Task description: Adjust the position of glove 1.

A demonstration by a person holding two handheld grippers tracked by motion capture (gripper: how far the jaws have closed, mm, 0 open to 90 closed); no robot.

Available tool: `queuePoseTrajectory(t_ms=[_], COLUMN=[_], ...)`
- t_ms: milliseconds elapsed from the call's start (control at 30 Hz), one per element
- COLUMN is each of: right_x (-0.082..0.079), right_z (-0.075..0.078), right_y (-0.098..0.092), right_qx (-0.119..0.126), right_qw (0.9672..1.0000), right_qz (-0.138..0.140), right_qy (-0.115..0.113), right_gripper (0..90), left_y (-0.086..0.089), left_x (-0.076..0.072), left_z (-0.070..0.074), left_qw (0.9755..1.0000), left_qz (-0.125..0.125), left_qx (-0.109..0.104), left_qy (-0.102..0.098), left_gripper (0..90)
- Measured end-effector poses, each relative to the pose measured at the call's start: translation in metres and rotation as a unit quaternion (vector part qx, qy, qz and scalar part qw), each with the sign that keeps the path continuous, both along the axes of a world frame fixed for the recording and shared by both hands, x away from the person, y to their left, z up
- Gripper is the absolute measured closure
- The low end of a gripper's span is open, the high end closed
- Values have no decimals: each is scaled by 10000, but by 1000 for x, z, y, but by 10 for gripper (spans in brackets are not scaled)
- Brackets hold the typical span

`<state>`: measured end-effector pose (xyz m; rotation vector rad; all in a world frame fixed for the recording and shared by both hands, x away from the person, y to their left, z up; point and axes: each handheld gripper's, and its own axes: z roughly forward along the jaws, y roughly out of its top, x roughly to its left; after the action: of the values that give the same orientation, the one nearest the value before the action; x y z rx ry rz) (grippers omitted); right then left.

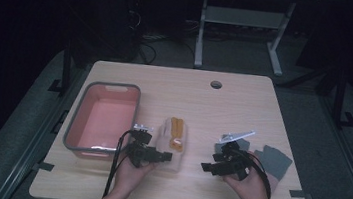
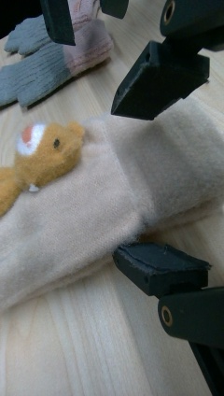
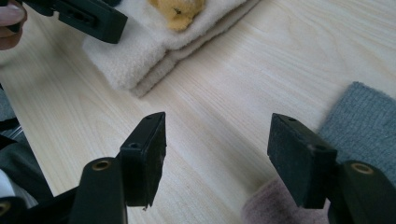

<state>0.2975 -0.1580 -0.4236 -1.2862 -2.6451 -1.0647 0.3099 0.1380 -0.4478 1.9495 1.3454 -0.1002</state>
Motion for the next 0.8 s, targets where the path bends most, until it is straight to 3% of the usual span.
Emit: queuePoseTrajectory(t_ms=[333, 800], right_x=[-2, -3], right_z=[-2, -1], right_y=[-1, -4], right_qx=[36, 144], right_qw=[10000, 9997], right_qz=[-24, -197], right_qy=[-2, 26], right_gripper=[369, 365], left_y=[-4, -24], left_x=[3, 6], left_z=[-4, -6], left_qw=[9999, 9992], left_qz=[-123, -398], left_qx=[118, 12], left_qy=[18, 43], left_gripper=[406, 433])
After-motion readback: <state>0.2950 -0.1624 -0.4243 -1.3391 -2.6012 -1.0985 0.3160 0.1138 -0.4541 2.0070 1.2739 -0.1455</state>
